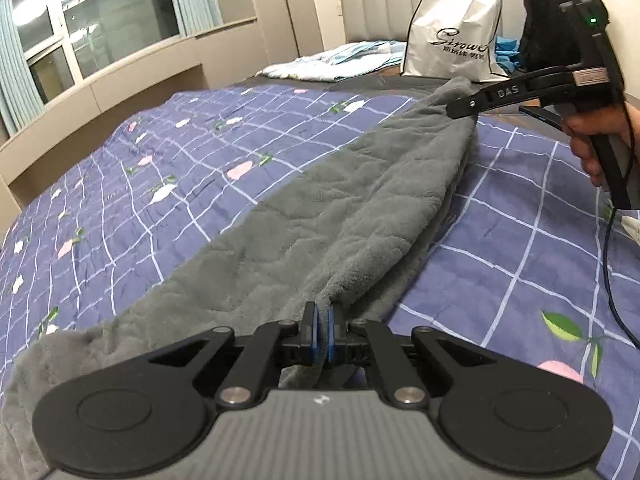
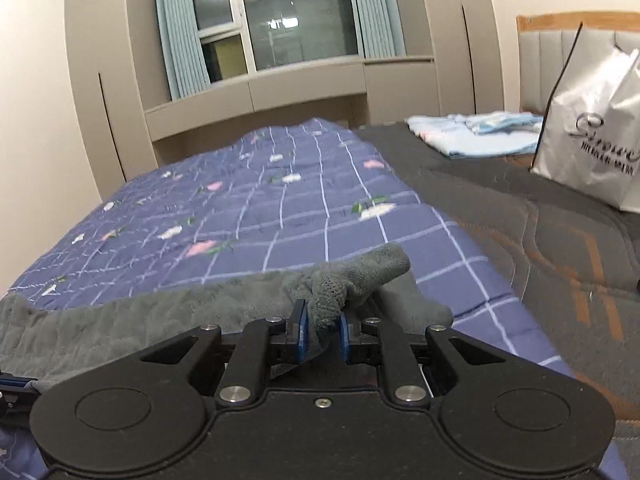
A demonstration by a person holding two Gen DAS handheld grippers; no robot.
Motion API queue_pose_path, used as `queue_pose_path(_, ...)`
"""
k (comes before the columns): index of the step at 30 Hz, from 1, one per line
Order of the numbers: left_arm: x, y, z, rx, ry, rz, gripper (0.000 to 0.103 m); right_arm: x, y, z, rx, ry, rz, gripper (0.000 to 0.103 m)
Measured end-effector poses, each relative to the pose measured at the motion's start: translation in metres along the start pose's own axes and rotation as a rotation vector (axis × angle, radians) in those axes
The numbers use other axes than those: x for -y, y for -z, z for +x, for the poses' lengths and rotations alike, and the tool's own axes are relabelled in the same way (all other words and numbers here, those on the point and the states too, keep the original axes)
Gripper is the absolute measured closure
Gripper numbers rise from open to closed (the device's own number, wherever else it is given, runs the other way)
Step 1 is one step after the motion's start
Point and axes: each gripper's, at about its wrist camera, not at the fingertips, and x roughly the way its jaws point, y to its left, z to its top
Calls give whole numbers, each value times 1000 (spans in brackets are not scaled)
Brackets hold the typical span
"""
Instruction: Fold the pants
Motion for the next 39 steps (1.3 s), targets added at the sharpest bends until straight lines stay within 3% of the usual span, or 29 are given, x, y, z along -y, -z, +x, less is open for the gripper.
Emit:
queue_pose_path(5, 5, 1, 5, -48, -11, 13, 84, 1, 5, 9, -92, 44, 6, 74)
queue_pose_path(8, 5, 0, 0, -43, -18, 4, 67, 4, 8, 9, -109, 59, 45, 64)
queue_pose_path(10, 2, -1, -5, -41, -11, -22, 36, 1, 8, 3, -97, 77, 36, 44)
queue_pose_path(11, 0, -2, -8, -36, -12, -36, 32, -2, 7, 1, -90, 89, 24, 27)
queue_pose_path(12, -2, -2, -12, -27, -19, -53, 29, -3, 7, -2, -80, 95, 8, 20)
queue_pose_path(14, -7, -4, -19, -15, -34, -72, 26, -12, 6, -7, -51, 108, -44, 15)
queue_pose_path(16, -11, -4, -26, -3, -70, -93, 12, -21, 5, -6, -36, 132, -97, 6)
queue_pose_path(17, -14, -4, -29, 3, -96, -105, 11, -26, 5, -3, -33, 144, -128, 2)
queue_pose_path(19, -19, -3, -34, 6, -134, -127, 7, -36, 7, 6, -55, 166, -205, 2)
queue_pose_path(22, -28, -2, -37, -6, -176, -147, 5, -43, 14, 30, -162, 232, -297, 1)
queue_pose_path(24, -33, -1, -41, -11, -207, -147, 5, -39, 18, 41, -217, 239, -276, 1)
queue_pose_path(27, -42, 0, -51, -1, -254, -148, 4, -39, 14, 38, -216, 257, -219, 0)
queue_pose_path(30, -61, -1, -69, 17, -310, -162, 4, -54, 14, 24, -175, 265, -269, 1)
queue_pose_path(35, -100, 0, -117, 72, -464, -150, 1, -92, 6, 8, -111, 75, -288, 0)
queue_pose_path(39, -139, 5, -159, 81, -579, -149, 0, -150, 0, 20, -90, -123, -341, 0)
